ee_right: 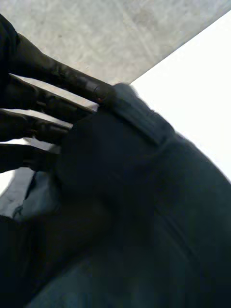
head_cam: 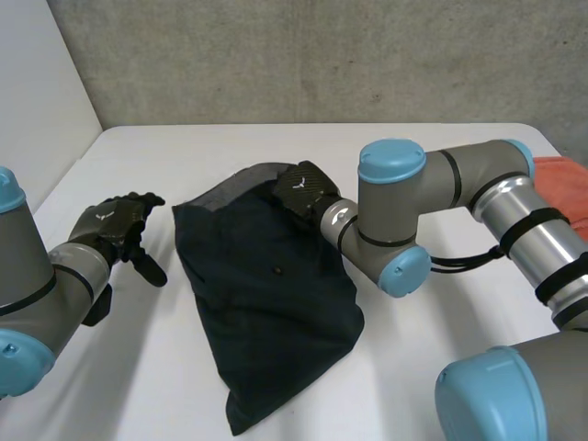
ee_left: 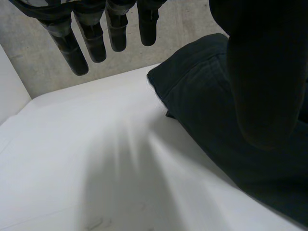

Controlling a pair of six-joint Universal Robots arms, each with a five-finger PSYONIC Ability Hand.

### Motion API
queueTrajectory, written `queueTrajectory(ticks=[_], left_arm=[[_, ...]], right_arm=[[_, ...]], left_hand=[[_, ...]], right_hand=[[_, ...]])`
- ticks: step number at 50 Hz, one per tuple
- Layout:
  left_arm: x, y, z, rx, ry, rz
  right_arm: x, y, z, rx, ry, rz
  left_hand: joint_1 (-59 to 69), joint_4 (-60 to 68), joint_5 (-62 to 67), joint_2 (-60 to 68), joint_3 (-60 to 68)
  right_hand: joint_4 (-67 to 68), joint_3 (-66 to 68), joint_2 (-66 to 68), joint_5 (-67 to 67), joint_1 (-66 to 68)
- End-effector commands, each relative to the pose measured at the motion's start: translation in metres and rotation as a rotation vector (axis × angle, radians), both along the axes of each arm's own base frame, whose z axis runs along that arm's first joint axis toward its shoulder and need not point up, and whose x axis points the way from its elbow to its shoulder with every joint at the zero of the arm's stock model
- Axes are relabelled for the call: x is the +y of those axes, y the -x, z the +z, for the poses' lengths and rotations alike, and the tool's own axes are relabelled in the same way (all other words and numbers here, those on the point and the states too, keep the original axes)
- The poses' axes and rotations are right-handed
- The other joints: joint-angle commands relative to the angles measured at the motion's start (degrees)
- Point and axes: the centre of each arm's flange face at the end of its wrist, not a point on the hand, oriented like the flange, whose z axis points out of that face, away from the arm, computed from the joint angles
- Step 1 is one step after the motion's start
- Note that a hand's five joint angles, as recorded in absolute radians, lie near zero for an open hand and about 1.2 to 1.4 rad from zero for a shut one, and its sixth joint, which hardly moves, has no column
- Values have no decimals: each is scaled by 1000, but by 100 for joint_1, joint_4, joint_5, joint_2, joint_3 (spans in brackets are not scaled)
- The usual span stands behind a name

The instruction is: Fold the laundry.

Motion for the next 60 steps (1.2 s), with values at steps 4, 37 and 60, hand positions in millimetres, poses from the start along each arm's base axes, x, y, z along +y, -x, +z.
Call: queueTrajectory(ticks=[4,37,60], left_arm=[[1,1,0,0,1,-4],[50,40,13,-28,-21,-175],[99,33,-2,-118,-179,-168]], right_arm=[[-14,14,54,-58,94,-159],[68,244,39,482,-437,-363],[38,164,119,233,3,-192]], left_hand=[[230,155,54,139,97],[213,138,37,122,80],[784,709,608,693,651]], right_hand=[[2377,2343,2198,2626,3164],[908,874,730,1158,1695],[-4623,-4657,-4802,-4374,-3836]])
